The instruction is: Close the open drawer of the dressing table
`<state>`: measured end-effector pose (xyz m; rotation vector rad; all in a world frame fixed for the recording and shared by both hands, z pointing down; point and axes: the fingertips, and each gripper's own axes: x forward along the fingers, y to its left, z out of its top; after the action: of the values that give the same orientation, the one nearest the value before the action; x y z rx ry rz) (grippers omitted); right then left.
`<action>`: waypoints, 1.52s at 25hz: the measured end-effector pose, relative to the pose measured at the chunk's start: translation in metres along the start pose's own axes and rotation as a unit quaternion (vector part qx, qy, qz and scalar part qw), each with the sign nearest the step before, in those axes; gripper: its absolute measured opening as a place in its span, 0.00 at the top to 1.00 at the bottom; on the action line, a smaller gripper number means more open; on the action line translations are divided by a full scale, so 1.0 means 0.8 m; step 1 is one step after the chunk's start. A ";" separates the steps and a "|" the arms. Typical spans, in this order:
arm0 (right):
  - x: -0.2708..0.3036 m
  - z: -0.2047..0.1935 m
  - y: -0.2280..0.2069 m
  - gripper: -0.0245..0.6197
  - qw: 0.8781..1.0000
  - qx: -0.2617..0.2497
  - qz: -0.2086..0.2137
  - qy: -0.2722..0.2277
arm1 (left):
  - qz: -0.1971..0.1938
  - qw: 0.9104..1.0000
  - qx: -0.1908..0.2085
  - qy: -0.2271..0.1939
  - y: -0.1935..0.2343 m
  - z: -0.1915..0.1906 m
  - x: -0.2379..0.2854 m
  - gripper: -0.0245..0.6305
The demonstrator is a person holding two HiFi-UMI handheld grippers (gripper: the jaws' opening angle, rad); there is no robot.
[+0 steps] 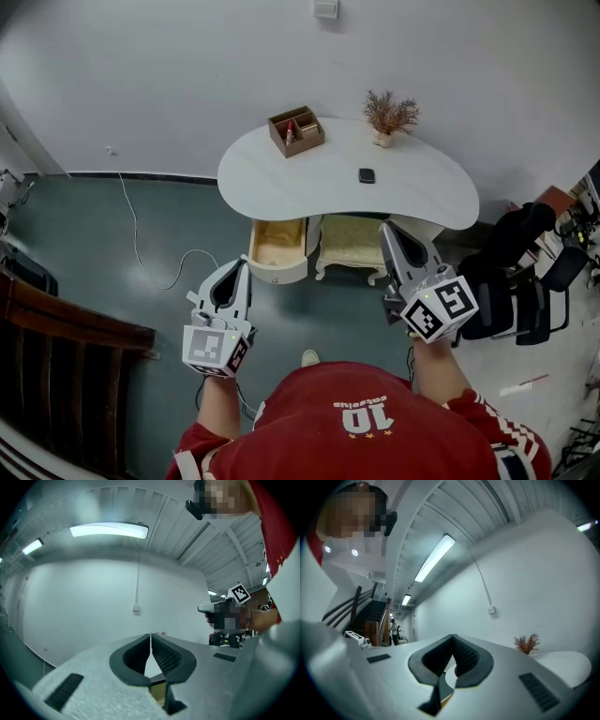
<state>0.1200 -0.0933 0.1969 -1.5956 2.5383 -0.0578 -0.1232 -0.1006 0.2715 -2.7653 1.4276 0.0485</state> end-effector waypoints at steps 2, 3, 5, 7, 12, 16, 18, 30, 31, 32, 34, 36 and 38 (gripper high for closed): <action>0.006 -0.003 0.003 0.95 1.000 -0.005 0.007 0.003 | -0.001 1.000 -0.007 0.004 0.004 -0.010 0.005 0.89; 0.009 -0.005 0.003 0.95 1.000 -0.008 0.009 0.005 | -0.003 1.000 -0.010 0.006 0.004 -0.016 0.008 0.88; 0.014 -0.013 0.002 0.95 1.000 -0.010 0.010 0.010 | -0.007 1.000 -0.016 0.012 0.005 -0.032 0.012 0.84; 0.020 -0.024 0.004 0.95 1.000 -0.005 0.014 0.019 | -0.012 0.999 -0.026 0.020 0.005 -0.050 0.015 0.74; 0.033 -0.046 0.020 0.95 0.999 -0.008 0.030 0.037 | -0.007 0.998 -0.045 0.033 0.015 -0.087 0.016 0.52; 0.040 -0.060 0.035 0.95 0.997 -0.020 0.047 0.054 | -0.010 0.996 -0.047 0.073 0.018 -0.123 0.017 0.51; 0.040 -0.070 0.037 0.95 0.996 -0.029 0.055 0.065 | -0.010 0.995 -0.052 0.083 0.014 -0.138 0.018 0.51; 0.071 -0.150 0.027 0.95 0.988 -0.019 0.095 0.123 | -0.009 0.980 -0.090 0.175 -0.005 -0.284 0.030 0.52; 0.074 -0.156 0.027 0.95 0.987 -0.019 0.100 0.128 | -0.006 0.980 -0.086 0.182 -0.005 -0.293 0.031 0.52; 0.078 -0.161 0.026 0.95 0.986 -0.018 0.105 0.131 | -0.003 0.979 -0.085 0.188 -0.005 -0.303 0.032 0.52; 0.088 -0.169 0.024 0.95 0.984 -0.016 0.116 0.137 | 0.005 0.977 -0.087 0.197 -0.003 -0.321 0.035 0.52; 0.103 -0.178 0.018 0.95 0.981 -0.009 0.127 0.144 | 0.016 0.974 -0.087 0.208 0.001 -0.342 0.041 0.52; 0.120 -0.190 0.011 0.95 0.979 0.006 0.138 0.153 | 0.026 0.970 -0.098 0.221 0.005 -0.366 0.050 0.52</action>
<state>0.0500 -0.1828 0.3364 -1.3006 2.9621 -0.3092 -0.0993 -0.1470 0.5625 -3.0320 1.6662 -0.4833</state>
